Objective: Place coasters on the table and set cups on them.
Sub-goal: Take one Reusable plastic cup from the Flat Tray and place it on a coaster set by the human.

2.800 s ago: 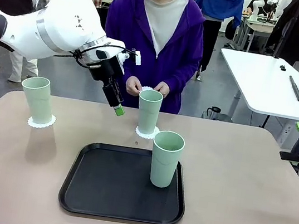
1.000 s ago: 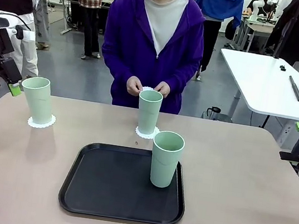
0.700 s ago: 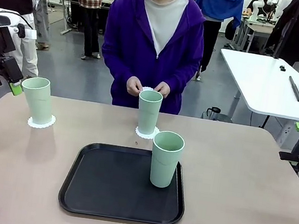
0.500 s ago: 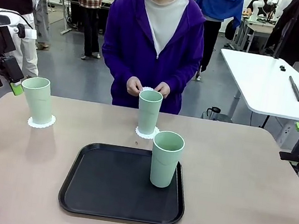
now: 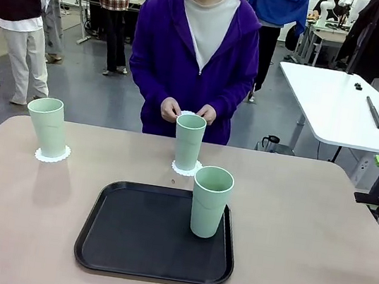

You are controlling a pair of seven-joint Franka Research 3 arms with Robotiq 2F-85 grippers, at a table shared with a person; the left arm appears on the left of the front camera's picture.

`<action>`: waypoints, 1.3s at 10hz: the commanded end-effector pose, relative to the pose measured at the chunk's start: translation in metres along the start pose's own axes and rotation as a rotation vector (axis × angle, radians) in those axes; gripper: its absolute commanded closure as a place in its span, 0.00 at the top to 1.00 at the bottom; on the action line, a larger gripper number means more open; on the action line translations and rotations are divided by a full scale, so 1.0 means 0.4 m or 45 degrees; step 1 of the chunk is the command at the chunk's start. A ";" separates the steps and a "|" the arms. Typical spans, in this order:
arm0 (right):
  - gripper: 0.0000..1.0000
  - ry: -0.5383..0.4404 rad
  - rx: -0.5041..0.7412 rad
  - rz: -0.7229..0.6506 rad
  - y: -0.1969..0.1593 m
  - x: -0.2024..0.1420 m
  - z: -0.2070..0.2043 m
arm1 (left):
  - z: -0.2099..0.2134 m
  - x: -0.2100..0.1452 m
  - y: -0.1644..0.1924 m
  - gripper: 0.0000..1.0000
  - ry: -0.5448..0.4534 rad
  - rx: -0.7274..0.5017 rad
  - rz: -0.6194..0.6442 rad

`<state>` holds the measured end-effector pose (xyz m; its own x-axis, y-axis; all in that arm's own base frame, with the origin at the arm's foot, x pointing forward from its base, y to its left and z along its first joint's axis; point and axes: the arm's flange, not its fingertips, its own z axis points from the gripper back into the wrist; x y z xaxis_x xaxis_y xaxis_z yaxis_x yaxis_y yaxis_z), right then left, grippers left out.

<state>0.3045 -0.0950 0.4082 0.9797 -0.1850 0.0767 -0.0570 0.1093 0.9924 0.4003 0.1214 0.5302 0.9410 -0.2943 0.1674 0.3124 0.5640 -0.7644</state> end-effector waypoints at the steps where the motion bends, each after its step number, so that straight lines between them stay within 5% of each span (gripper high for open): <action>1: 1.00 -0.001 0.013 0.018 -0.002 0.002 -0.001 | 0.063 -0.017 0.153 1.00 -0.089 -0.246 0.118; 6: 1.00 -0.001 0.013 0.018 -0.002 0.002 -0.001 | 0.043 -0.143 0.412 1.00 -0.293 -0.506 0.209; 9: 1.00 -0.001 0.013 0.018 -0.002 0.002 -0.001 | 0.059 -0.198 0.472 1.00 -0.524 -0.512 0.303; 13: 1.00 -0.001 0.013 0.018 -0.002 0.002 -0.001 | 0.101 -0.204 0.503 1.00 -0.508 -0.505 0.367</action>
<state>0.3046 -0.0949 0.4082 0.9798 -0.1847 0.0766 -0.0570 0.1094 0.9924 0.3847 0.2861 0.3852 0.9815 0.1601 0.1051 0.0669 0.2273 -0.9715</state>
